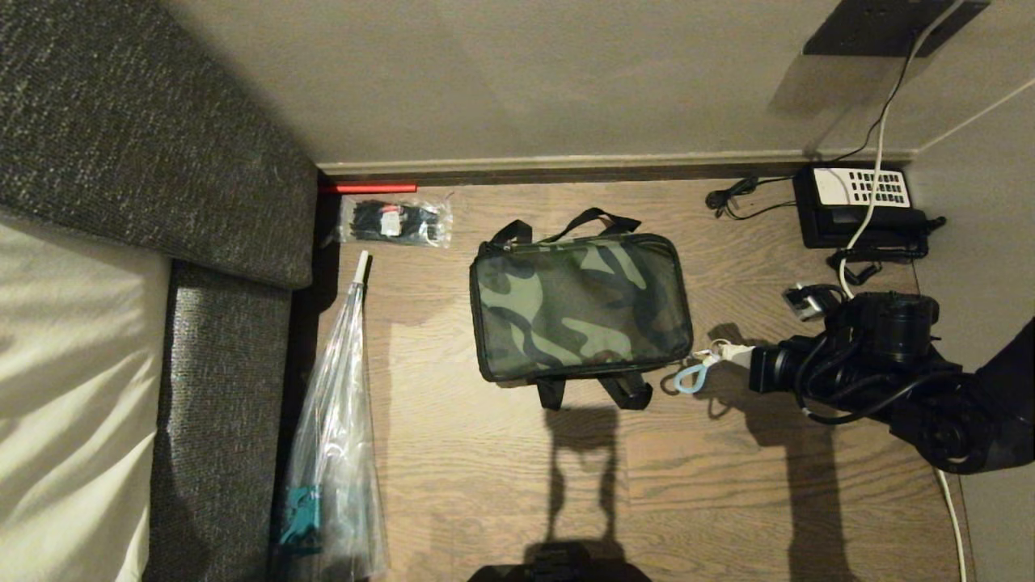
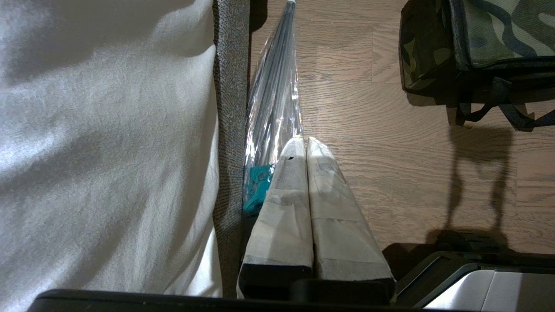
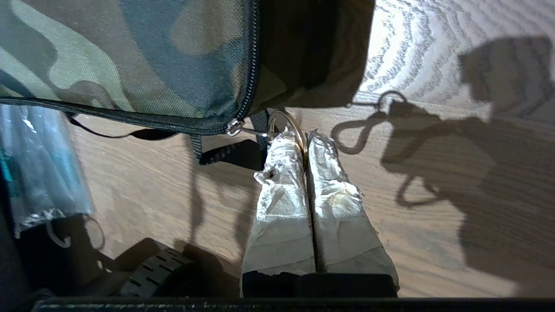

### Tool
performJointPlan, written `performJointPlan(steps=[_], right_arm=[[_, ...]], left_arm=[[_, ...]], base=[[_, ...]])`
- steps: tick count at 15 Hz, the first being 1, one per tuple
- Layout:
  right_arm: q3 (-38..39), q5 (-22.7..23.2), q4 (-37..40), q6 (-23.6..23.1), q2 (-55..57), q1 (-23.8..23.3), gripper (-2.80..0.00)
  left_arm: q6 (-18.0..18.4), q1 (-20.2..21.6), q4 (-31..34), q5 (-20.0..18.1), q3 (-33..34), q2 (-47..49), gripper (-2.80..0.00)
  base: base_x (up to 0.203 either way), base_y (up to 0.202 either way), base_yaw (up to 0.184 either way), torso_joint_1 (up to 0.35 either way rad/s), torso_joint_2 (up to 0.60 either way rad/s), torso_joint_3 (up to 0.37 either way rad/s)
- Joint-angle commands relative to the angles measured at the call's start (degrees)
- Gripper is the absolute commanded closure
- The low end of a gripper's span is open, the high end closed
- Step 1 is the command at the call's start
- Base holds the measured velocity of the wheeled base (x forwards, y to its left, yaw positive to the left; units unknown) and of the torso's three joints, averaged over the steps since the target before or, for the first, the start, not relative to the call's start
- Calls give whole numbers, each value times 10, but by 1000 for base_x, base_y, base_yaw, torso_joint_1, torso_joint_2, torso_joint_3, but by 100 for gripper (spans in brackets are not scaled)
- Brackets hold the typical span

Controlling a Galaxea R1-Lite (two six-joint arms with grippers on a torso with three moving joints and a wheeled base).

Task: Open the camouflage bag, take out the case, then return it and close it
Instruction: Open the top of the storage box

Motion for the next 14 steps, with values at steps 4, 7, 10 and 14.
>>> performJointPlan(steps=[4,7,10,14], right_arm=[[-20,3,4,5,1,1,0],[-34,3,30,34,-5,-1,0],[-44,3,61,80,-22,-2,0],[-91,4,155,120,-48,-1,0]], left_arm=[[0,0,0,0,1,-1,0],[0,0,0,0,1,-1,0],[0,0,0,0,0,-1,0],[0,0,0,0,0,-1,0]], base=[[0,0,0,0,0,0],[0,0,0,0,0,0],[0,0,0,0,0,0],[0,0,0,0,0,0]])
